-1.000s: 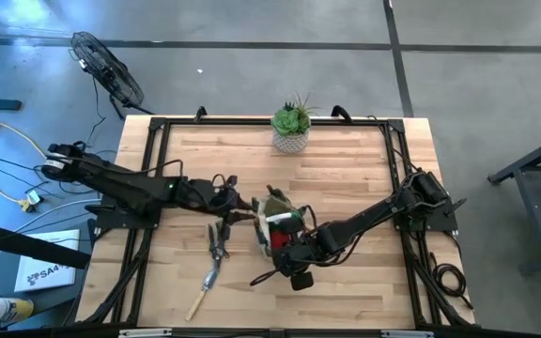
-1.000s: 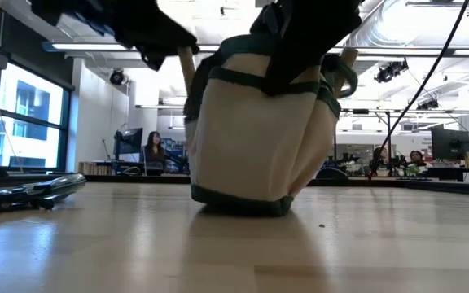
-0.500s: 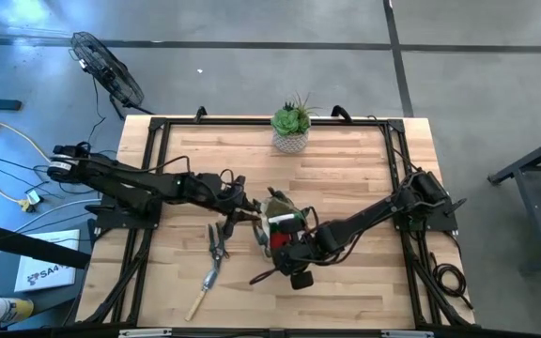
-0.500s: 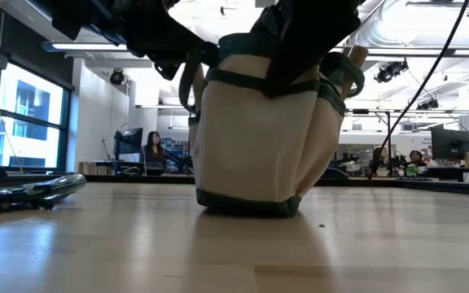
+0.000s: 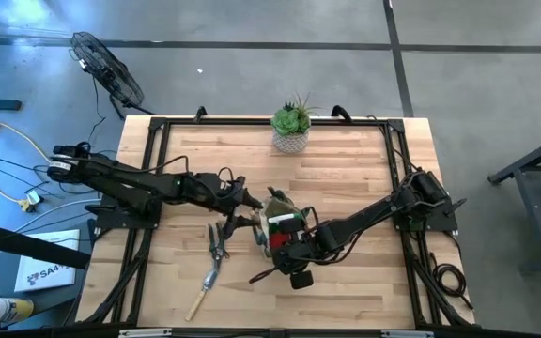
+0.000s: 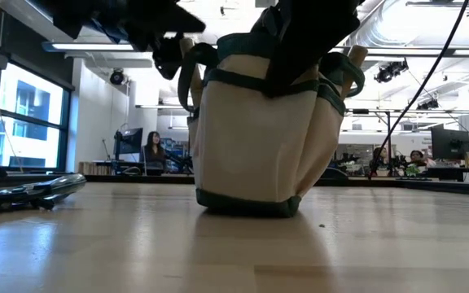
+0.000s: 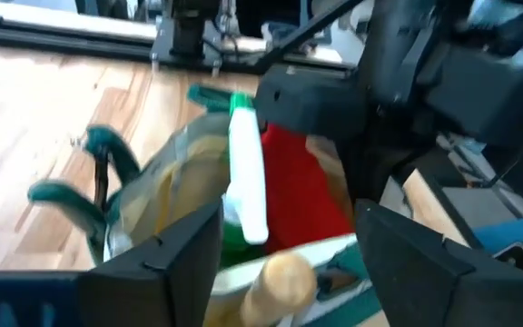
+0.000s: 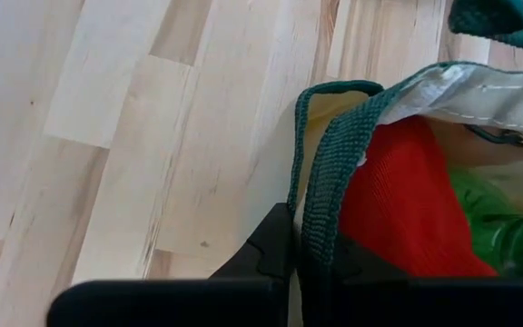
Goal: Pick & Place Garden tools in Gardening bag
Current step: Put the shear scissors into the gardening bag
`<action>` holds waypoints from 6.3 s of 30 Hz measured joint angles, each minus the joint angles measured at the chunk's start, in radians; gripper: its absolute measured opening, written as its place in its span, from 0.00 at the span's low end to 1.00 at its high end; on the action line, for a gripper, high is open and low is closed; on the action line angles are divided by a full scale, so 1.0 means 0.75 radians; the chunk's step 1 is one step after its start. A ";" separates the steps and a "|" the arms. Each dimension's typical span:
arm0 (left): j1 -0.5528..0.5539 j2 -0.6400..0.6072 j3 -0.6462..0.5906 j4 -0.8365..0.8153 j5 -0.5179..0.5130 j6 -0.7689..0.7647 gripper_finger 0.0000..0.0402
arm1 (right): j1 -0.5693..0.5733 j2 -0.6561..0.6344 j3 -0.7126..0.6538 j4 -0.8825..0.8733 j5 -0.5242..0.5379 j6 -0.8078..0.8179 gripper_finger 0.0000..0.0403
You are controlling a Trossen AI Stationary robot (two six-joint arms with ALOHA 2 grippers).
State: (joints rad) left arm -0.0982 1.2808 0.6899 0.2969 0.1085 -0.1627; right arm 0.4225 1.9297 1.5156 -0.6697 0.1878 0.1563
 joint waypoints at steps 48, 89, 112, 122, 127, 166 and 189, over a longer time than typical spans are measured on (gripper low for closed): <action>-0.001 -0.209 -0.001 0.008 0.020 0.030 0.63 | 0.028 -0.010 0.000 0.042 0.030 0.111 0.67; -0.331 -0.695 0.000 -0.593 -0.196 -0.183 0.63 | 0.283 -0.399 0.000 0.049 0.004 0.230 0.66; -0.620 -0.401 -0.001 -1.053 -0.566 -1.274 0.63 | 0.297 -0.398 0.000 -0.074 0.055 0.293 0.66; -0.620 -0.329 -0.001 -1.071 -0.611 -1.665 0.63 | 0.253 -0.398 0.000 -0.422 0.146 0.349 0.66; -0.592 -0.283 -0.001 -1.103 -0.678 -1.868 0.63 | 0.215 -0.397 -0.003 -0.504 0.178 0.309 0.66; -0.426 0.027 -0.002 -1.221 -0.390 -2.093 0.63 | 0.222 -0.397 -0.153 -0.508 0.199 0.460 0.66; -0.343 0.246 0.005 -1.161 -0.223 -2.101 0.63 | 0.285 -0.397 -0.153 -0.497 0.194 0.507 0.66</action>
State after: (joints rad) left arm -0.3558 1.4656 0.6937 -0.5739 -0.0590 -1.7381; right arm 0.6360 1.6321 1.4010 -1.0428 0.3331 0.5366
